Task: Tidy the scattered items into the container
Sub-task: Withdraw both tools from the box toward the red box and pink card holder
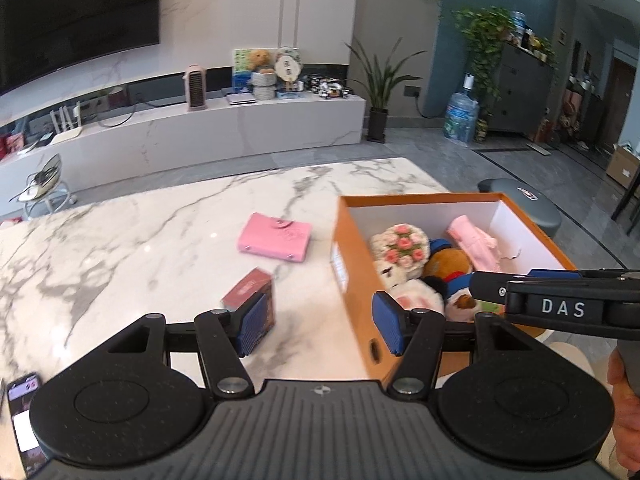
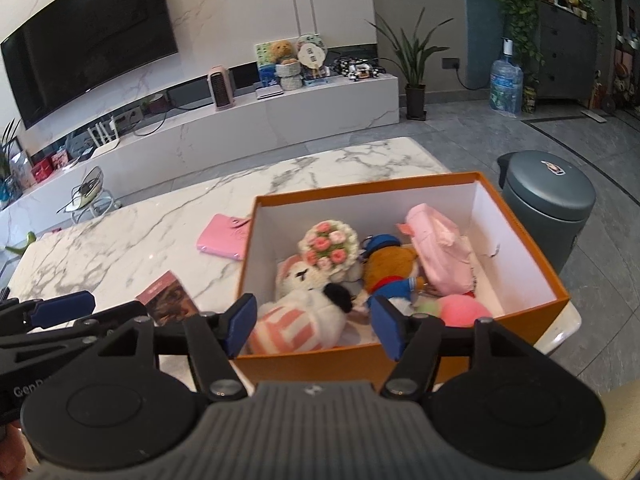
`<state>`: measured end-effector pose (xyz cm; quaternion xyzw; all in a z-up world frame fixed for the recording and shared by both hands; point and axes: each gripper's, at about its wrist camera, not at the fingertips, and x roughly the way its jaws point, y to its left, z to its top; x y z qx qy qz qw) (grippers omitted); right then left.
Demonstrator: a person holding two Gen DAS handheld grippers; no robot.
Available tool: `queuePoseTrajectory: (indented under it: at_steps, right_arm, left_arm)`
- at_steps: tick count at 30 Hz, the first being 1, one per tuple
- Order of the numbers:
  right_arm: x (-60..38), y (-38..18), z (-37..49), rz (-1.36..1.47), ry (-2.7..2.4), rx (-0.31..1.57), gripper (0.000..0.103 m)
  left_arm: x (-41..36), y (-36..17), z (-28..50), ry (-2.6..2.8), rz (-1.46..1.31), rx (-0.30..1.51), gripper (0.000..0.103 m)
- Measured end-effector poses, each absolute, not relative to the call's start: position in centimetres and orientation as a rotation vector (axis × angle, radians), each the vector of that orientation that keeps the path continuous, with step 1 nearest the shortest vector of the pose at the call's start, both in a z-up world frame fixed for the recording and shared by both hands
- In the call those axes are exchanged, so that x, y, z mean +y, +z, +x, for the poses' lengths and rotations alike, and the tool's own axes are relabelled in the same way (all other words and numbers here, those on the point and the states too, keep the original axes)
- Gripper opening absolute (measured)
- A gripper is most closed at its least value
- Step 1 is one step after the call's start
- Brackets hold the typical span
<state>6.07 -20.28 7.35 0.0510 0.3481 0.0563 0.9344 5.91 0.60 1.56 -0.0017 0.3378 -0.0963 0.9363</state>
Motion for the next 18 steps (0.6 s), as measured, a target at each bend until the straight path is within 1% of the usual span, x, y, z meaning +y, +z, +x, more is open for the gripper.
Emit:
queuePoseTrajectory:
  at_steps: [9,18]
  right_arm:
    - [-15.8,6.4,5.3,0.053,0.18,0.719,0.068]
    - [-11.8,4.9,5.9,0.005,0.257,0.741,0.067]
  left_arm:
    - [5.7,0.1,4.8,-0.124,-0.057,0.705,0.069]
    - [8.4,-2.0,5.4,-0.101,-0.084,0.738,0.071]
